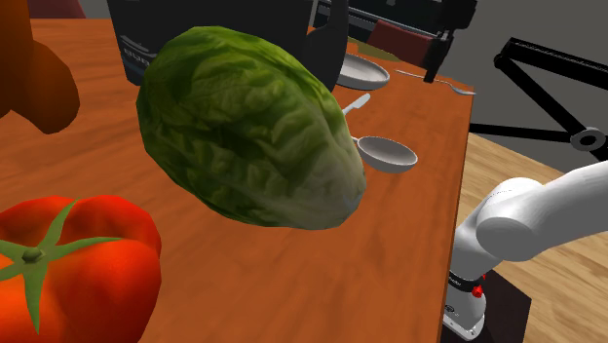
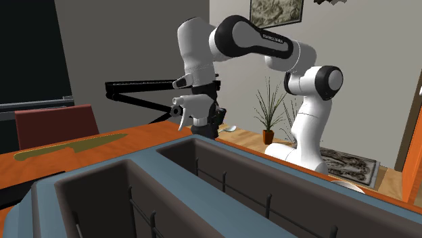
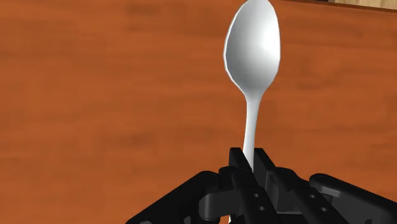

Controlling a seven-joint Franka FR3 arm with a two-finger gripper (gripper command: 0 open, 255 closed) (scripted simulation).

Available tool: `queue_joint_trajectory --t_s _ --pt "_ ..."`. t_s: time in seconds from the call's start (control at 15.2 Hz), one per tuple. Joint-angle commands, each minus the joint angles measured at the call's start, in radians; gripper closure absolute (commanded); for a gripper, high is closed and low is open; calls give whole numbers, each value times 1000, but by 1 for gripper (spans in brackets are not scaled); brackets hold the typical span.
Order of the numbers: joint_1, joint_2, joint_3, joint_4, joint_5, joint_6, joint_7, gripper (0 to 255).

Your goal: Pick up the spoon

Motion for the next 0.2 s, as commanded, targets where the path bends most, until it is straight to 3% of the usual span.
queue_joint_trajectory --t_s 0.0,0.13 --pt "1 9 0 35 2 -27 0 255" --pt "1 10 0 38 2 -29 0 255"
